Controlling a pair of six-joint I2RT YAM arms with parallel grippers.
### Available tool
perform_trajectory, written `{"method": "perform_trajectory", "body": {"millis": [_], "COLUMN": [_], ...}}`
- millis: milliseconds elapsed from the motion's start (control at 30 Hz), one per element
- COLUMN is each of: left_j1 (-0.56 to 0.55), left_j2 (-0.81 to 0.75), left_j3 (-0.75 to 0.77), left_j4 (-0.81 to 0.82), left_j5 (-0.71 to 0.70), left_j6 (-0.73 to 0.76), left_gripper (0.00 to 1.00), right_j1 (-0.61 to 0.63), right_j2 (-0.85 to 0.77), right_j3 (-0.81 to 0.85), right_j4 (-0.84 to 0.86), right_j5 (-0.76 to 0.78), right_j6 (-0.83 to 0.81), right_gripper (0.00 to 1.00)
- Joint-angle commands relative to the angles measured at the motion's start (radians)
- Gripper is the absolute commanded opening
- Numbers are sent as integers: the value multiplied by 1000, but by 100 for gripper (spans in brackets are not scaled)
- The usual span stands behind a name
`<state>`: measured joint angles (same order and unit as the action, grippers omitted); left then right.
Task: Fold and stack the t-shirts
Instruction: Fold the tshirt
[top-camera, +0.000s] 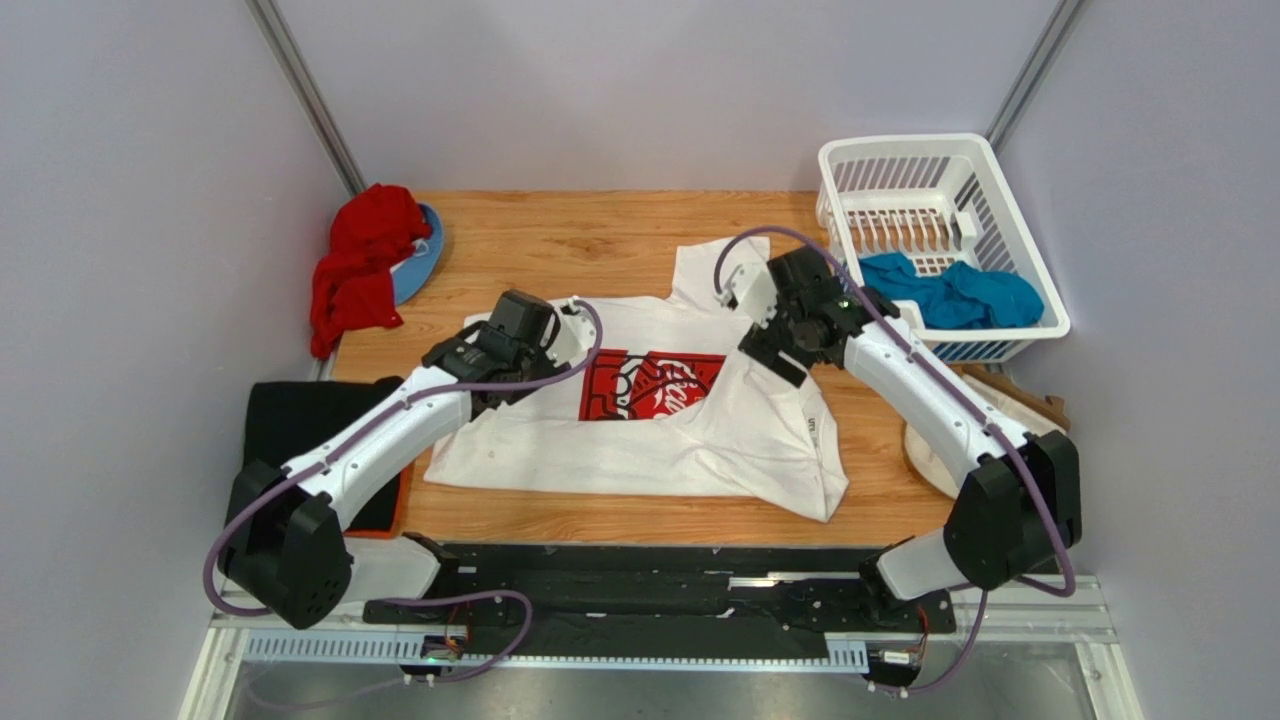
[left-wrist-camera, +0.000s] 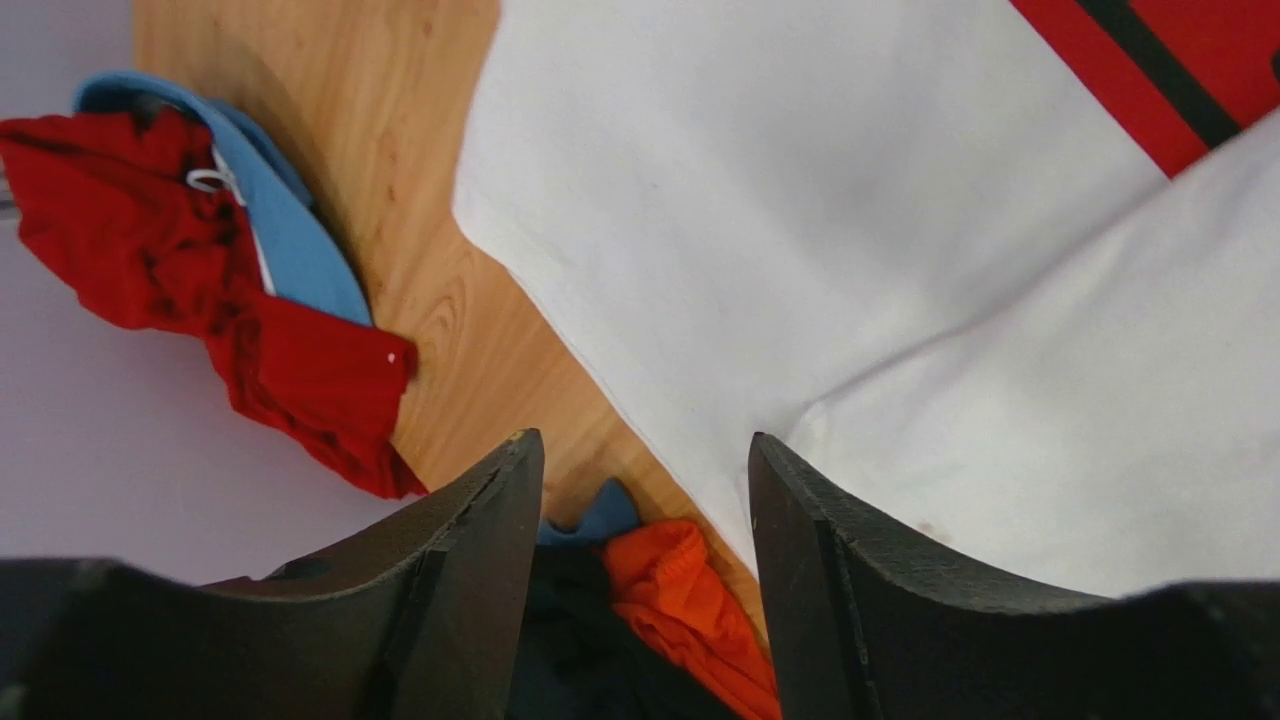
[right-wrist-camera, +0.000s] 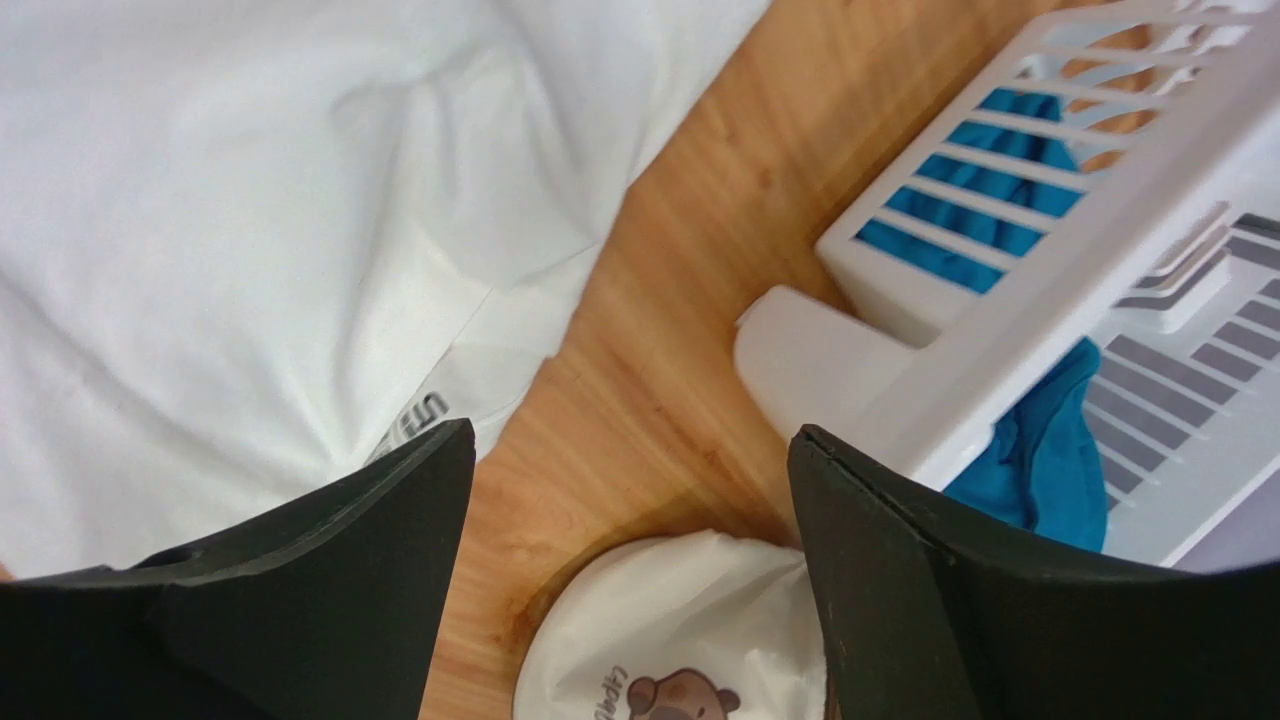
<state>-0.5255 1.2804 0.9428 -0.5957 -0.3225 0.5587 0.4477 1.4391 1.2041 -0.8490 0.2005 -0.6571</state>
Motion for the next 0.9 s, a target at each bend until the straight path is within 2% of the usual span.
{"method": "perform_trajectory", "body": {"millis": [0, 67, 100, 133, 267, 333, 467, 667, 867], "left_j1": [71, 100, 125, 137, 193, 225, 245, 248, 251], "left_j2": [75, 150, 175, 200, 354, 411, 529, 620, 660], "left_j3": [127, 184, 230, 252, 375, 457, 531, 567, 594], "left_j4": [140, 137, 143, 148, 151, 125, 109, 122, 111], "left_j5": [16, 42, 48, 57, 74, 97, 106, 99, 94], "left_j6": [49, 49, 58, 64, 89, 84, 102, 135, 139], "left_gripper": [65, 68, 76, 80, 81, 81, 81, 80, 80], "right_j1": [-70, -90, -95, -98, -133, -151, -187, -233, -259], "right_j2": [139, 255, 292, 334, 529, 645, 826, 995, 1070], "right_j3": [214, 294, 381, 417, 650, 794, 974, 1089, 1160], "right_j4": [165, 189, 202, 209, 225, 205, 179, 220, 223], "right_j5": [-9, -23, -24, -26, -38, -99, -148, -217, -277], "right_j6": [76, 109, 117, 120, 163, 194, 244, 321, 341], "right_gripper": [82, 83, 83, 83, 83, 81, 80, 78, 76]}}
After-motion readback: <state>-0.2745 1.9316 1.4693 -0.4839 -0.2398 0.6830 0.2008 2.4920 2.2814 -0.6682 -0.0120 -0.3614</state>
